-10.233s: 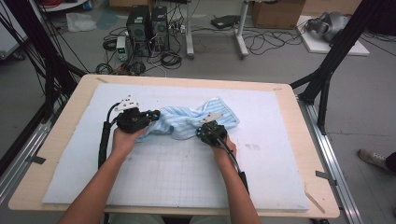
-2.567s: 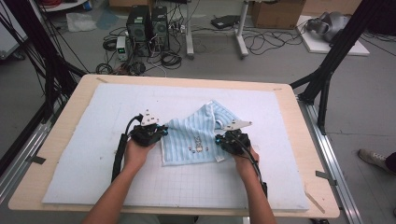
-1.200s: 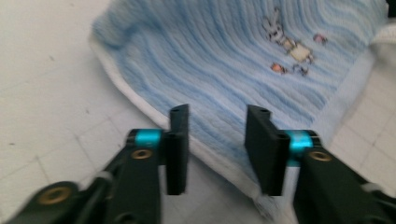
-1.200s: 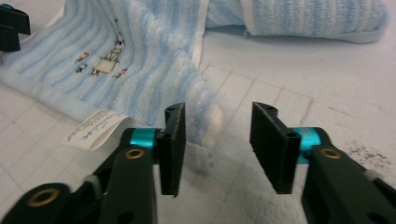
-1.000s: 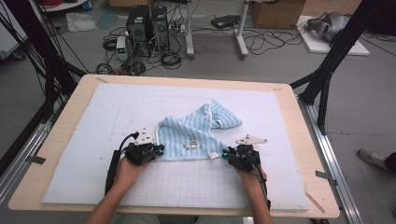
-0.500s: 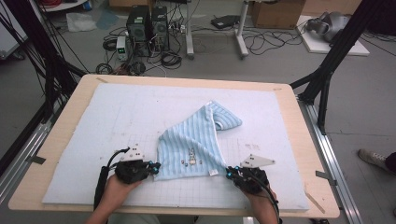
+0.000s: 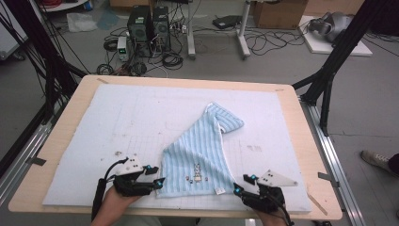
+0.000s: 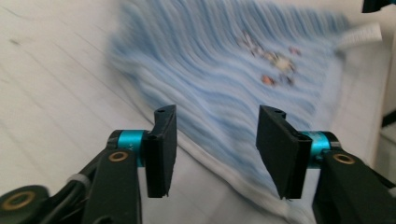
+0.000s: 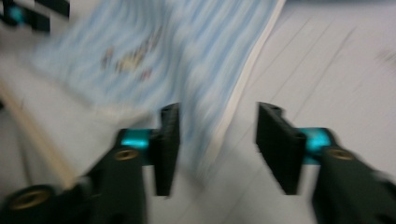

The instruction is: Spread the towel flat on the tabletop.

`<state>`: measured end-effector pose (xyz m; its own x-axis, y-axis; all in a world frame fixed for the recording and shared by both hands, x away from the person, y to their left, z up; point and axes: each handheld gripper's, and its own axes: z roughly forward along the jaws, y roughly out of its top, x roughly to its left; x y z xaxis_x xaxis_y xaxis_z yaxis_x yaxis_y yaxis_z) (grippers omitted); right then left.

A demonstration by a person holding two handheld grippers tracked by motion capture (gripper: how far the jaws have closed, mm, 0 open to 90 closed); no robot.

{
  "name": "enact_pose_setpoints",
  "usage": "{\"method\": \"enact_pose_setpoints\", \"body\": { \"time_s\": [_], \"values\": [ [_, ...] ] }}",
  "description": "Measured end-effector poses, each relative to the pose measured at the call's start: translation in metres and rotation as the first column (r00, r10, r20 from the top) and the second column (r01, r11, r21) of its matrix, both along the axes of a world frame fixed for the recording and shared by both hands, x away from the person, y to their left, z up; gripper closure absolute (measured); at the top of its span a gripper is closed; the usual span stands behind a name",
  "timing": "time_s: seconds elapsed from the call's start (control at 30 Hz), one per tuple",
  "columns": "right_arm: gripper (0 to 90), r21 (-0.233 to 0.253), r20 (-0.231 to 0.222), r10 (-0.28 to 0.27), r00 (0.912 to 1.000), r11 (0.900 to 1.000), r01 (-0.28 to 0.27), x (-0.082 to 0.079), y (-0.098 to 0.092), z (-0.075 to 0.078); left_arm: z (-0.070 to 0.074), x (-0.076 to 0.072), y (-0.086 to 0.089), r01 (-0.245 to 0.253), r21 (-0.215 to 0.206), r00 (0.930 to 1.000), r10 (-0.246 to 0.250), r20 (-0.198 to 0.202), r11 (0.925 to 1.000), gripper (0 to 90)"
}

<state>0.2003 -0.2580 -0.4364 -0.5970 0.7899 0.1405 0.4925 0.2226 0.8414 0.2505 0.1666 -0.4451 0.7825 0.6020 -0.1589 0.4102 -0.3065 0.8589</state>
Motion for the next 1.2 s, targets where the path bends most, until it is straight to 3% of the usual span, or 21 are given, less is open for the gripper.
{"method": "enact_pose_setpoints", "body": {
  "time_s": [0.03, 0.1, 0.2, 0.23, 0.27, 0.3, 0.33, 0.4, 0.5, 0.53, 0.63, 0.67, 0.7, 0.83, 0.87, 0.9, 1.03, 1.07, 1.1, 1.13, 1.2],
  "values": [
    [39.5, 0.033, 0.038, -0.042, 0.9984, 0.999, 0.041, 0.011, -0.002, 0.008, 0.002, 0.005, 0.003, -0.021, -0.015, 0.9997, 0.021, 0.011, 0.9997, 42.5],
    [39.4, 0.038, 0.043, -0.057, 0.9974, 0.998, 0.056, 0.018, -0.001, 0.011, 0.008, 0.014, 0.01, -0.05, -0.042, 0.9982, 0.052, 0.031, 0.9979, 42.1],
    [39.3, 0.043, 0.049, -0.084, 0.9952, 0.996, 0.082, 0.046, 0.004, 0.015, 0.017, 0.028, 0.02, -0.086, -0.07, 0.9938, 0.091, 0.064, 0.9938, 40.3],
    [40.1, 0.036, 0.033, -0.099, 0.9945, 0.995, 0.098, 0.068, 0.011, 0.016, 0.021, 0.037, 0.026, -0.106, -0.086, 0.9909, 0.112, 0.074, 0.9907, 39.3],
    [40.1, 0.036, 0.033, -0.099, 0.9945, 0.995, 0.098, 0.068, 0.011, 0.016, 0.021, 0.037, 0.026, -0.106, -0.086, 0.9909, 0.112, 0.074, 0.9907, 38.6],
    [44.2, 0.008, 0.014, -0.094, 0.9954, 0.996, 0.094, 0.088, 0.022, 0.013, 0.025, 0.046, 0.033, -0.124, -0.098, 0.9886, 0.131, 0.073, 0.9874, 38.3],
    [45.6, -0.015, -0.004, -0.091, 0.9958, 0.996, 0.091, 0.098, 0.029, 0.011, 0.025, 0.046, 0.033, -0.124, -0.098, 0.9886, 0.131, 0.073, 0.9874, 36.9],
    [47.1, -0.038, -0.02, -0.085, 0.9962, 0.996, 0.084, 0.104, 0.034, 0.009, 0.028, 0.053, 0.038, -0.153, -0.102, 0.9844, 0.16, 0.073, 0.983, 35.3],
    [52.2, -0.149, -0.072, -0.063, 0.9954, 0.988, 0.052, 0.124, 0.056, 0.001, 0.028, 0.061, 0.043, -0.188, -0.099, 0.9789, 0.195, 0.063, 0.9772, 32.3],
    [56.9, -0.193, -0.092, -0.067, 0.9935, 0.98, 0.049, 0.13, 0.065, -0.003, 0.028, 0.063, 0.044, -0.193, -0.1, 0.9782, 0.199, 0.06, 0.9761, 32.3],
    [64.0, -0.219, -0.108, -0.059, 0.9924, 0.975, 0.035, 0.133, 0.069, -0.008, 0.025, 0.066, 0.043, -0.198, -0.087, 0.9779, 0.203, 0.051, 0.9764, 33.0],
    [83.3, -0.216, -0.105, -0.02, 0.9943, 0.976, -0.003, 0.131, 0.068, -0.007, 0.024, 0.067, 0.042, -0.197, -0.081, 0.9783, 0.201, 0.05, 0.9771, 34.3],
    [86.0, -0.238, -0.083, 0.0, 0.9965, 0.971, -0.02, 0.128, 0.069, -0.007, 0.024, 0.067, 0.042, -0.197, -0.081, 0.9783, 0.201, 0.05, 0.9771, 34.7],
    [86.9, -0.26, -0.067, 0.02, 0.9976, 0.965, -0.036, 0.117, 0.066, -0.004, 0.024, 0.069, 0.04, -0.195, -0.077, 0.9792, 0.199, 0.041, 0.9778, 35.5],
    [86.9, -0.251, -0.052, 0.024, 0.9984, 0.967, -0.037, 0.105, 0.059, -0.003, 0.024, 0.069, 0.039, -0.193, -0.078, 0.9794, 0.197, 0.044, 0.978, 35.7],
    [86.9, -0.251, -0.052, 0.024, 0.9984, 0.967, -0.037, 0.105, 0.059, -0.003, 0.024, 0.07, 0.038, -0.194, -0.079, 0.9792, 0.198, 0.046, 0.9779, 35.7],
    [86.7, -0.228, -0.009, 0.013, 0.9999, 0.973, -0.015, 0.072, 0.027, -0.003, 0.026, 0.073, 0.032, -0.185, -0.077, 0.981, 0.189, 0.046, 0.9798, 36.1],
    [86.7, -0.228, -0.009, 0.013, 0.9999, 0.973, -0.015, 0.072, 0.027, -0.003, 0.026, 0.074, 0.03, -0.188, -0.081, 0.9802, 0.192, 0.048, 0.9788, 36.1],
    [86.7, -0.229, -0.002, -0.005, 1.0, 0.973, 0.004, 0.06, 0.015, -0.001, 0.027, 0.074, 0.028, -0.184, -0.081, 0.9808, 0.189, 0.05, 0.9795, 36.3],
    [86.7, -0.229, -0.002, -0.005, 1.0, 0.973, 0.004, 0.06, 0.015, -0.001, 0.027, 0.075, 0.027, -0.183, -0.084, 0.9811, 0.187, 0.049, 0.9796, 36.3],
    [86.7, -0.239, -0.003, -0.033, 0.9995, 0.971, 0.031, 0.043, -0.003, 0.0, 0.026, 0.077, 0.024, -0.183, -0.082, 0.9811, 0.187, 0.049, 0.9797, 36.5]
  ]
}}
